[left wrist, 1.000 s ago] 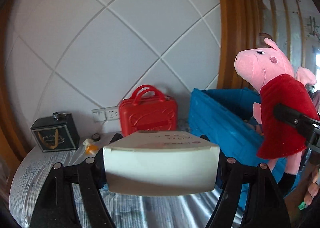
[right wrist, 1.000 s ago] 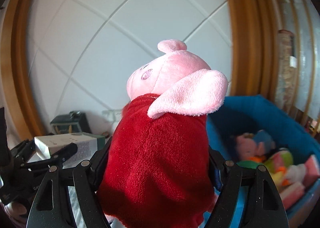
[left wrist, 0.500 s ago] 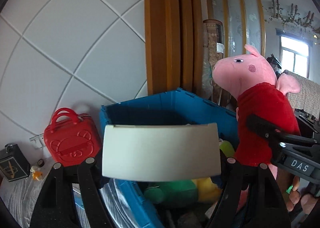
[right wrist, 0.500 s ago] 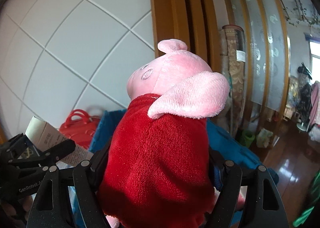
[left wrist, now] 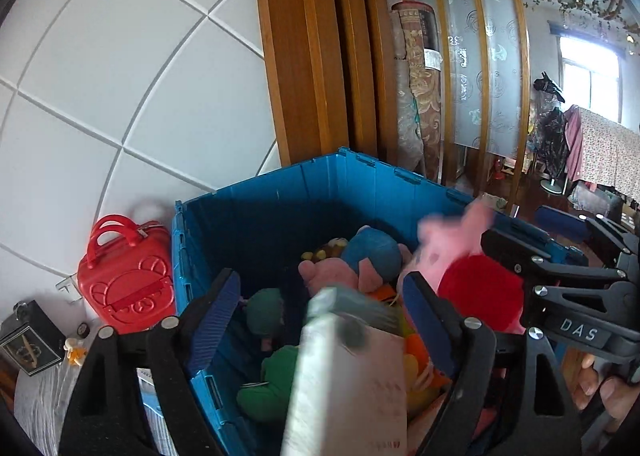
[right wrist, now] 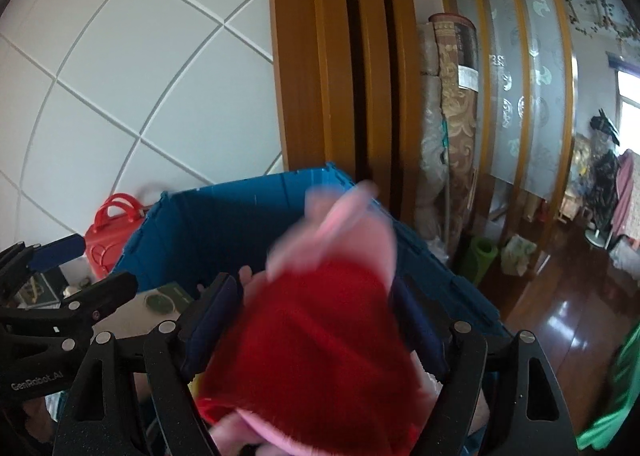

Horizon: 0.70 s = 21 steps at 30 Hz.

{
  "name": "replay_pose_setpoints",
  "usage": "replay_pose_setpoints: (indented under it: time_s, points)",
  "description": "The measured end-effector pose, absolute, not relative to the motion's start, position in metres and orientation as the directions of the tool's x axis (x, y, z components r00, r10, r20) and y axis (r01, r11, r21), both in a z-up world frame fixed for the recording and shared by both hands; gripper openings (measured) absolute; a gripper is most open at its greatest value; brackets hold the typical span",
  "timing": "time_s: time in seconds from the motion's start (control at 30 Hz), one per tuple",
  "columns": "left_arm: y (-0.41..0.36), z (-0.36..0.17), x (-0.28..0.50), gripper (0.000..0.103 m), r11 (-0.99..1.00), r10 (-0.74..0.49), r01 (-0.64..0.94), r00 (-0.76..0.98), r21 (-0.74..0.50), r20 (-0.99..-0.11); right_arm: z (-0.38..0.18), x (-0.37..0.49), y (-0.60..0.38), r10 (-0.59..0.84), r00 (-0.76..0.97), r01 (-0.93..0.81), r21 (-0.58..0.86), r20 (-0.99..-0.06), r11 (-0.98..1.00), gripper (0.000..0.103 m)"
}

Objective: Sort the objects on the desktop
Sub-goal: 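Carry the box and pig plush over the crate and open both grippers, then withdraw both grippers from the crate back toward the bed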

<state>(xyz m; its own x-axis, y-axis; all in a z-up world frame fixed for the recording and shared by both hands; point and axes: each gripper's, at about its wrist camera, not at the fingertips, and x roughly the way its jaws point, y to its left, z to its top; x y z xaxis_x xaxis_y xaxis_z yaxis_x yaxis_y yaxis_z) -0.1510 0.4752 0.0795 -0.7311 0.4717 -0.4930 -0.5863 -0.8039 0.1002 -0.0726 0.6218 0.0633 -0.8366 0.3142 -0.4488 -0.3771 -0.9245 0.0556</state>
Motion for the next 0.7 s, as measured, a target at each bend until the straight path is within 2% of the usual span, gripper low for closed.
replay_pose_setpoints:
  time_s: [0.1, 0.27, 0.43, 0.57, 0.7]
  points:
    - [0.465, 0.078, -0.148, 0.088, -0.818, 0.457, -0.568, -0.742, 0.096, -0.491, 0.064, -0.071, 0.618, 0.313, -0.839, -0.371, 0.046, -0.445, -0.928, 0.102]
    - [0.431, 0.08, -0.141, 0.088, -0.849, 0.442, -0.526, -0.764, 0.058, -0.47, 0.068, -0.064, 0.611, 0.295, -0.848, -0.35, 0.046, -0.44, -0.936, 0.103]
    - [0.373, 0.083, -0.128, 0.089, -0.888, 0.424, -0.461, -0.815, -0.003, -0.395, 0.072, -0.055, 0.594, 0.257, -0.868, -0.312, 0.063, -0.424, -0.948, 0.103]
    - [0.325, 0.075, -0.126, 0.089, -0.926, 0.351, -0.377, -0.84, -0.021, -0.414, 0.078, -0.053, 0.57, 0.167, -0.906, -0.23, 0.121, -0.388, -0.966, 0.103]
    - [0.269, 0.06, -0.127, 0.088, -0.964, 0.246, -0.265, -0.85, -0.024, -0.465, 0.088, -0.05, 0.535, 0.055, -0.951, -0.116, 0.186, -0.305, -0.976, 0.103]
